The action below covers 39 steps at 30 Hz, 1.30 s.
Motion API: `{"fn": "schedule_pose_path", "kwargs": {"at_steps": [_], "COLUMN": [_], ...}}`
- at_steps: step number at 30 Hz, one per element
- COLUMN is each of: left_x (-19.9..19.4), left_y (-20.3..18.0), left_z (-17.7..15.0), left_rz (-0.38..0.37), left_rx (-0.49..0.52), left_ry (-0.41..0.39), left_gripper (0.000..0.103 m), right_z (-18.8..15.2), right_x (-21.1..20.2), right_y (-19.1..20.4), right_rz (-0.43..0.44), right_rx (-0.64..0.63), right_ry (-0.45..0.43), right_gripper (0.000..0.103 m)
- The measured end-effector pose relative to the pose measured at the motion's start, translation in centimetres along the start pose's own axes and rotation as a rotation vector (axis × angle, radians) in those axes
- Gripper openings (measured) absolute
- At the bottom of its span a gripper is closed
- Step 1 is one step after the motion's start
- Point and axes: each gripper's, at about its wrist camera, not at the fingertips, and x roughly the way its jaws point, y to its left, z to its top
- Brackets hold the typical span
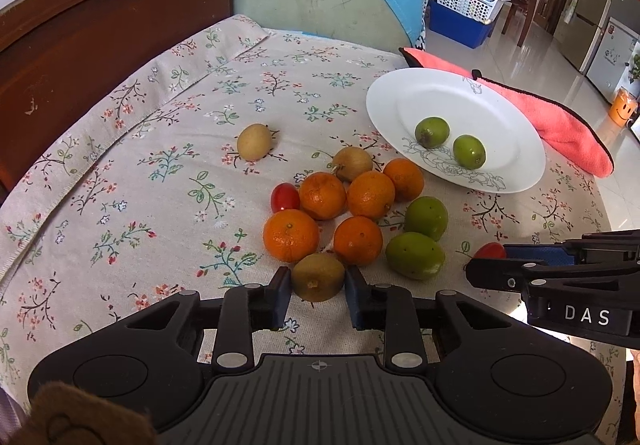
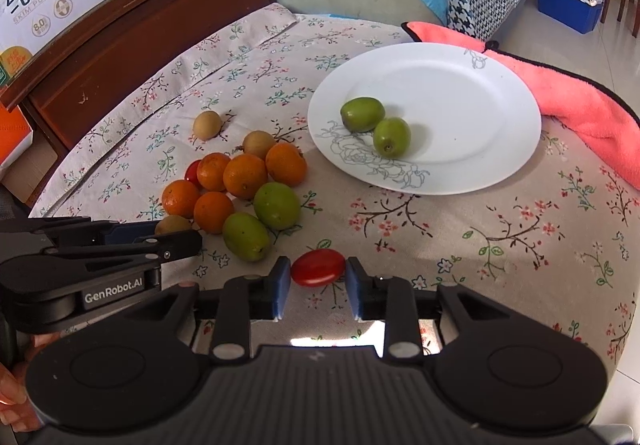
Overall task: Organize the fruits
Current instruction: 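Grasp a small brown kiwi with the left gripper, then carry the tomato and kiwi over the plate and open both grippers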
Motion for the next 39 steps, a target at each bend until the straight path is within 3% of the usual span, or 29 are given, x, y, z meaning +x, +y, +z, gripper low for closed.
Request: {"fn": "schedule_pose_path", "kwargs": {"at_steps": [12,24,39], "left_x": [-1.9,-2.8,0.6], "left_y": [-0.6,-2.9,-5.2], "left_z": [1.3,4.9,9.9], "left_rz": [-0.004,-0.041,-0.11], "left_rx": [-0.001,0.023,-0.026], "left_ry": [-0.064,-0.13,-0.121], "left_gripper": [0.026,0.026,0.026], "right_z": [1.3,4.0,8.1], "right_x": [-1.8,-4.0,-4.2], "right_y": [-0.1,-2.1,-7.4], "right_rz": [0.014,0.016,-0.035], "right_rx": [0.023,0.102,0.22], "right_ry": [-0.058,-0.118,-0.163], "right_gripper": [0.03,0.03,0.03]}}
